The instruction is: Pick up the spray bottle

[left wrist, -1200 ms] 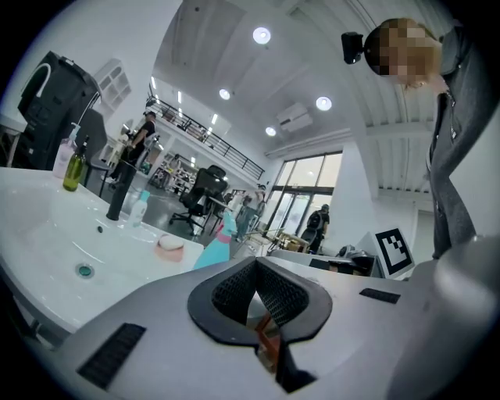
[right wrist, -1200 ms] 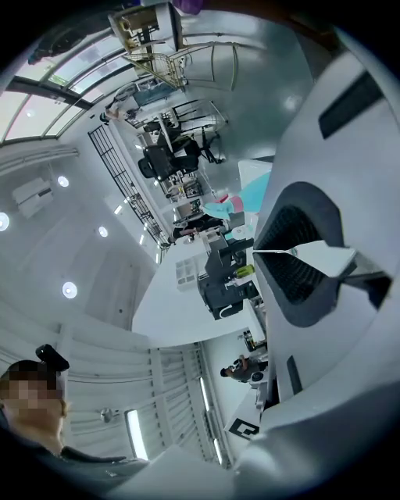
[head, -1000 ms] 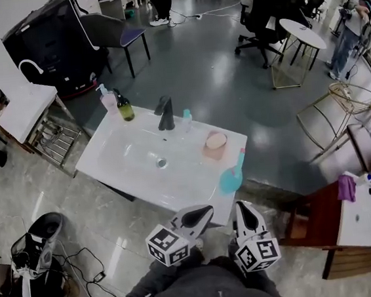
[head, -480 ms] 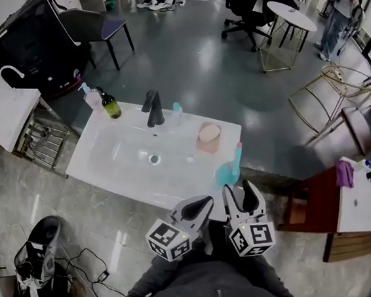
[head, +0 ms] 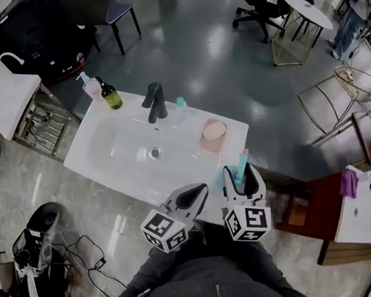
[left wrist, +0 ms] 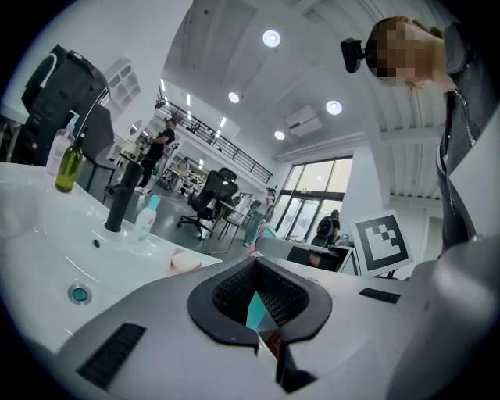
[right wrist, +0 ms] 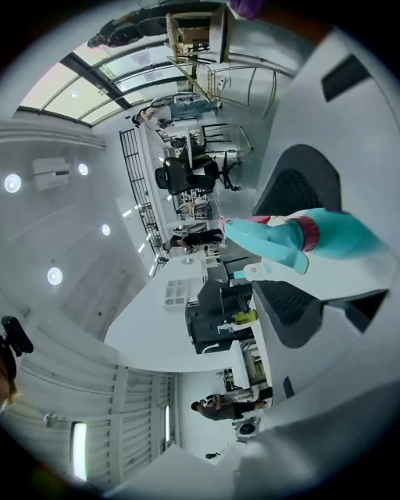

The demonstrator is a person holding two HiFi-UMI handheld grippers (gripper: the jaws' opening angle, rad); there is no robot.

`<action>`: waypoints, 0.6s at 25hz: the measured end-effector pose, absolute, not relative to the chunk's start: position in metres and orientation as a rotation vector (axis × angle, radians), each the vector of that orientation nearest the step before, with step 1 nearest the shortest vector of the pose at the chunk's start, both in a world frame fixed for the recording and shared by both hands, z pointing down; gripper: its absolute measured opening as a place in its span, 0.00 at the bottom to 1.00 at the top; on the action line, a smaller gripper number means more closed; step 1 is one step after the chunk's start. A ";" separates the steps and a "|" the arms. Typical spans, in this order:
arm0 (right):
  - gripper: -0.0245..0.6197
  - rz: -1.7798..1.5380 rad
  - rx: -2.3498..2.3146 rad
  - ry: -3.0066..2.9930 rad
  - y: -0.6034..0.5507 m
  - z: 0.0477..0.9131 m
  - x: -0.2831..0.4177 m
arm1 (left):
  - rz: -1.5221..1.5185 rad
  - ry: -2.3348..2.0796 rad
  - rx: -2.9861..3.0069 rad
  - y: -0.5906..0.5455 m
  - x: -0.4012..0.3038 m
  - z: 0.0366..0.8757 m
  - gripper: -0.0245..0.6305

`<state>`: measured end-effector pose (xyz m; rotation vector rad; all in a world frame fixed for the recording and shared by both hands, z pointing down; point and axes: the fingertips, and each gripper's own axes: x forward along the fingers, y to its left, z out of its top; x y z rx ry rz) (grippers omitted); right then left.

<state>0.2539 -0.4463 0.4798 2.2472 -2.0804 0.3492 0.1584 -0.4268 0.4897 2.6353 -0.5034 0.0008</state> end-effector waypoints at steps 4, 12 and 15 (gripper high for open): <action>0.38 0.397 2.210 -2.096 -0.460 0.487 0.263 | 0.020 -0.527 2.618 -0.438 0.166 0.495 0.05; 0.18 0.374 2.115 -2.144 -0.476 0.486 0.276 | 0.034 -0.554 2.611 -0.455 0.186 0.496 0.05; 0.17 0.380 2.081 -2.172 -0.479 0.486 0.279 | 0.033 -0.570 2.612 -0.460 0.191 0.495 0.05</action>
